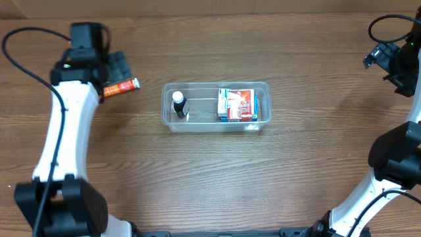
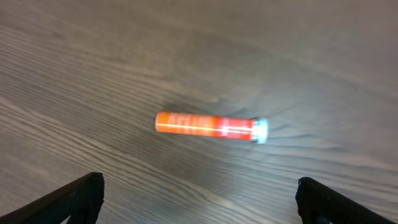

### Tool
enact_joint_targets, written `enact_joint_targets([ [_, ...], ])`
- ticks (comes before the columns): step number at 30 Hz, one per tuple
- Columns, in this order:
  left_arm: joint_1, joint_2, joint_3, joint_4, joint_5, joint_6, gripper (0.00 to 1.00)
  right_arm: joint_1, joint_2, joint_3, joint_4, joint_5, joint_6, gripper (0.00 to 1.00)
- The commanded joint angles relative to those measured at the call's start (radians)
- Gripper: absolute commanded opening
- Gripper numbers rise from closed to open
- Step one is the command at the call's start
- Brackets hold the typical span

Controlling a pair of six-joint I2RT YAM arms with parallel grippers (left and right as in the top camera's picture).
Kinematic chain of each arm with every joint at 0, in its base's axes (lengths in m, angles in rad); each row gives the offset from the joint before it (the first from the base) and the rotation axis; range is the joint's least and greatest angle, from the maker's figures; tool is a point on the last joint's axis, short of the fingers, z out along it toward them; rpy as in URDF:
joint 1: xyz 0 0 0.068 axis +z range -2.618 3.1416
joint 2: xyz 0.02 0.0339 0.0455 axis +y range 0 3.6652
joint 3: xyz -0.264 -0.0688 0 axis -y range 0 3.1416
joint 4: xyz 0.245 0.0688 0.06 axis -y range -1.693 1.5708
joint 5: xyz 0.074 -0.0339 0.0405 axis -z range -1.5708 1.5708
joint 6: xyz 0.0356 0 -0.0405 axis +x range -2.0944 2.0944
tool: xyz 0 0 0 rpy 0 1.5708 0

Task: Pack container
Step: 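Move the left gripper to the orange tube and grasp it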

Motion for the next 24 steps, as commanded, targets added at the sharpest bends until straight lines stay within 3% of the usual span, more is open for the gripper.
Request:
enact_joint_targets([
  [1,0.086,0.15,0.011,0.009,0.175,0.237,1.0,0.001,-0.034,0.026,0.003,0.007,0.004,1.0],
  [10,0.099,0.381,0.011,0.086,0.174,0.656,1.0,0.001,-0.034,0.026,0.003,0.007,0.004,1.0],
  [24,0.07,0.397,0.014,0.348,0.18,0.802,0.99,0.001,-0.034,0.026,0.007,0.007,0.004,1.0],
])
